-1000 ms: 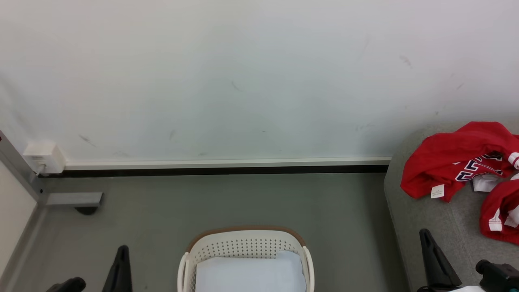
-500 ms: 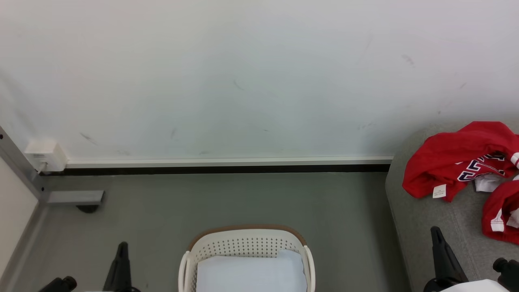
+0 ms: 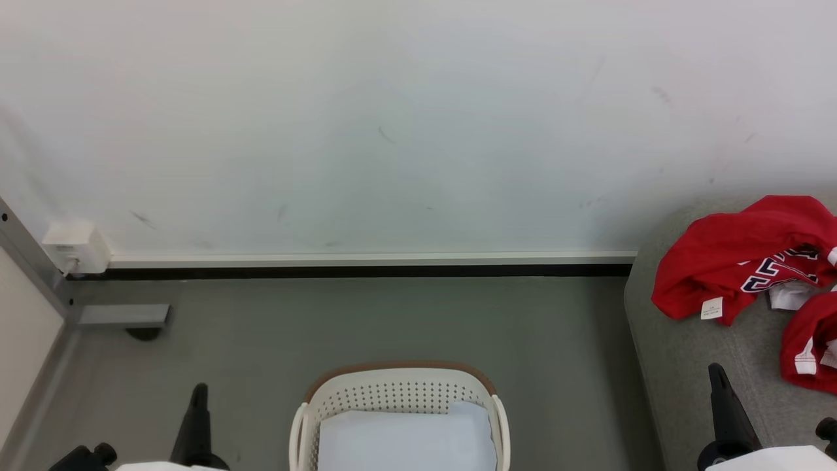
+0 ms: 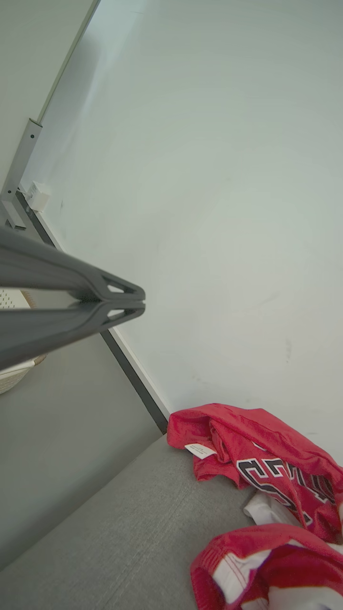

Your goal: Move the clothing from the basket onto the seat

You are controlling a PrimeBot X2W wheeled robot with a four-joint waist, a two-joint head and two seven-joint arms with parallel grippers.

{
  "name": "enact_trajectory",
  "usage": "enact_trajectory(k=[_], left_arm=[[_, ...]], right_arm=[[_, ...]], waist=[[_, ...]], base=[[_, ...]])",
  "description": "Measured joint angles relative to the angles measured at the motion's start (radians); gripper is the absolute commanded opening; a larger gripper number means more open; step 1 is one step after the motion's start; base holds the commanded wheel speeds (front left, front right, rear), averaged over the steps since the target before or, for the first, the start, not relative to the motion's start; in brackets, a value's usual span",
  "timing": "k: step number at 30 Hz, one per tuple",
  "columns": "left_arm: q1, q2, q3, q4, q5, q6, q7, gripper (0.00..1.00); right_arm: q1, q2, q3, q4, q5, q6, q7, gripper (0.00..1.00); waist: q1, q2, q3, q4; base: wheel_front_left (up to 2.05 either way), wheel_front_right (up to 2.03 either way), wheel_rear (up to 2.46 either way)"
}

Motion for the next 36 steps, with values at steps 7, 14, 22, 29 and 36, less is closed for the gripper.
enact_trajectory(k=[7, 14, 22, 29, 36], left_arm=[[-0.007, 0.0, 0.001, -0.001, -0.091, -0.003, 0.02, 0.0], [-0.016, 0.001, 0.003, -0.001, -0.174, -0.007, 0.044, 0.0], [-0.023, 0.001, 0.005, -0.002, -0.253, -0.009, 0.064, 0.0], [-0.028, 0.001, 0.007, -0.002, -0.325, -0.012, 0.081, 0.0], [-0.038, 0.001, 0.008, -0.003, -0.393, -0.016, 0.1, 0.0]], right_arm=[[-0.003, 0.003, -0.019, -0.001, 0.077, 0.0, 0.021, 0.0], [-0.009, 0.006, -0.034, -0.002, 0.15, 0.0, 0.042, 0.0], [-0.016, 0.01, -0.053, -0.003, 0.226, 0.0, 0.065, 0.0], [-0.019, 0.014, -0.067, -0.005, 0.288, 0.0, 0.083, 0.0], [-0.02, 0.02, -0.082, -0.006, 0.345, 0.0, 0.101, 0.0]], waist=[[0.0, 0.0, 0.002, 0.003], [0.0, 0.0, 0.004, 0.005], [0.0, 0.0, 0.006, 0.008], [0.0, 0.0, 0.008, 0.01], [0.0, 0.0, 0.01, 0.013]], base=[[0.0, 0.0, 0.0], [0.0, 0.0, 0.0], [0.0, 0.0, 0.0], [0.0, 0.0, 0.0], [0.0, 0.0, 0.0]])
